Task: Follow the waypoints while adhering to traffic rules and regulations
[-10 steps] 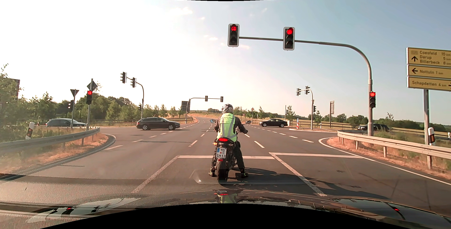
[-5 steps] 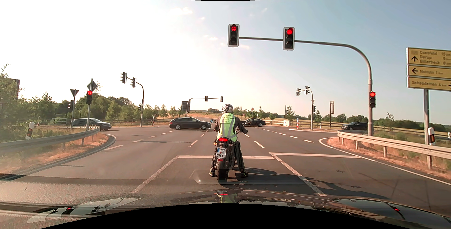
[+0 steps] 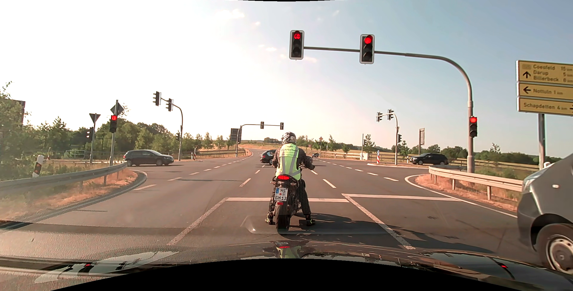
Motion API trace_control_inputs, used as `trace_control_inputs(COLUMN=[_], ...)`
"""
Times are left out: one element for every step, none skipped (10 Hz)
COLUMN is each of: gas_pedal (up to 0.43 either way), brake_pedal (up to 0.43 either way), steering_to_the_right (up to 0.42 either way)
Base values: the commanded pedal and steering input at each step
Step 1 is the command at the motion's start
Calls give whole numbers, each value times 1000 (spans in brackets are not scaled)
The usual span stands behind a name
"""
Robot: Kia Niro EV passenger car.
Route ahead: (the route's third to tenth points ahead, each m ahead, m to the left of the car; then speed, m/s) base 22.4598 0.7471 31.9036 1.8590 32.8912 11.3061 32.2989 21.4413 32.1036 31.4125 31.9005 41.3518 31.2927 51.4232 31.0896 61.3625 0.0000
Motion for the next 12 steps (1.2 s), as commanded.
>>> trace_control_inputs(gas_pedal=[0, 0, 0, 0, 0, 0, 0, 0, 0, 0, 0, 0], brake_pedal=[0, 0, 0, 0, 0, 0, 0, 0, 0, 0, 0, 0], steering_to_the_right=[-16, -15, -15, -15, -15, -16, -15, -15, -16, -15, -15, -15])
